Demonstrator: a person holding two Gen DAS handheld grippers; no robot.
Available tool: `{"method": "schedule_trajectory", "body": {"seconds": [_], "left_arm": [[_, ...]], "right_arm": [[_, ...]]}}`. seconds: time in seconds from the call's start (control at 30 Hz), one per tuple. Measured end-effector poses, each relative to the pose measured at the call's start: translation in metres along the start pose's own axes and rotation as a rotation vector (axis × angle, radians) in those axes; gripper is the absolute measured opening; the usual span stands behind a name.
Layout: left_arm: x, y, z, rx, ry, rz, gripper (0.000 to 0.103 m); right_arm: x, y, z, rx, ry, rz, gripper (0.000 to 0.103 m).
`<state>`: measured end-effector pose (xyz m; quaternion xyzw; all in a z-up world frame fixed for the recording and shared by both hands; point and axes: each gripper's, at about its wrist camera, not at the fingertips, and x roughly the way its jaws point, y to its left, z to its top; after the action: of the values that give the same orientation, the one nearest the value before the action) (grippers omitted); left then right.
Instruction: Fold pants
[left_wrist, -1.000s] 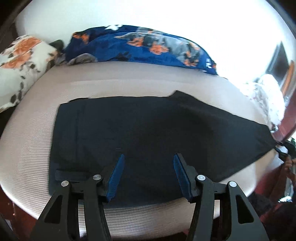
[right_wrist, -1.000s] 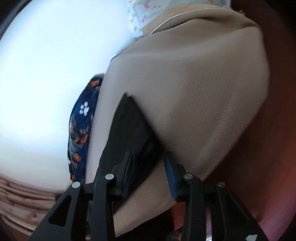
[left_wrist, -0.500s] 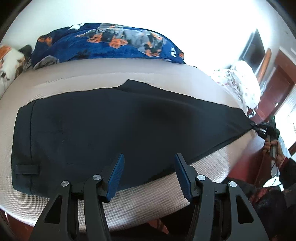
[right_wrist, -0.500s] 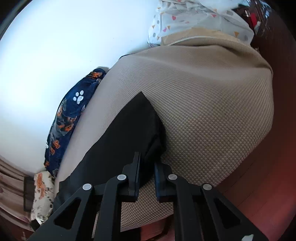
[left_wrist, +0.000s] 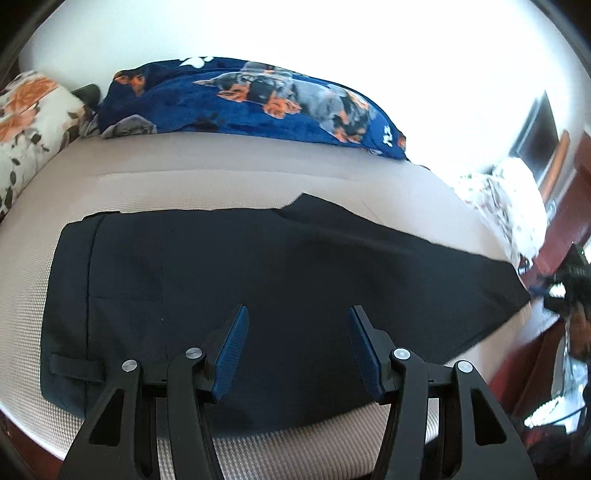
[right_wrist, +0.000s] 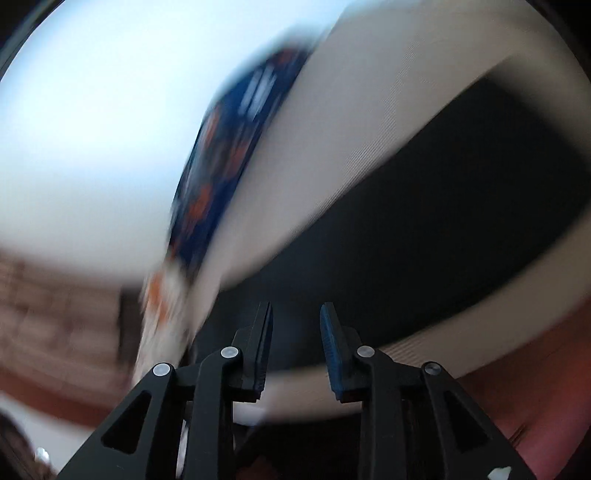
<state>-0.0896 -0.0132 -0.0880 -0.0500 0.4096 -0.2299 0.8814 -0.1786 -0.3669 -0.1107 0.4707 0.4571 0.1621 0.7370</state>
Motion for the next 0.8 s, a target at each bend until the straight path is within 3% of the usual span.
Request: {"method": "schedule_trajectory", "body": {"seconds": [0.1,0.17,0.33,0.57,0.63,0.8], "left_arm": [[0.002,0.002,0.001,-0.018,-0.003,-0.001,0.056],[0.001,0.001,0.000,-0.015,-0.014,-0.004,0.056],[-0.002,-0.003,-0.002,0.037,-0.045,0.029,0.057],[0.008,0.003,-0.005,0.005,-0.013,-0.002,0.057],[0.008,0.004,-0.005,0.000,-0.015,-0.005,0.057],[0.010,0.005,-0.006,-0.007,-0.011,-0.010,0.057]], "right_arm": [[0.095,0.022,-0.031,0.007,0.248,0.059,0.026],[0.128,0.025,-0.041,-0.013,0.293,0.016,0.026],[0.138,0.012,-0.039,0.041,0.231,-0.023,0.026],[0.131,0.007,-0.032,0.087,0.148,-0.010,0.026],[0.137,0.007,-0.033,0.086,0.161,-0.058,0.023],[0.134,0.004,-0.040,0.143,0.116,-0.056,0.024]]}}
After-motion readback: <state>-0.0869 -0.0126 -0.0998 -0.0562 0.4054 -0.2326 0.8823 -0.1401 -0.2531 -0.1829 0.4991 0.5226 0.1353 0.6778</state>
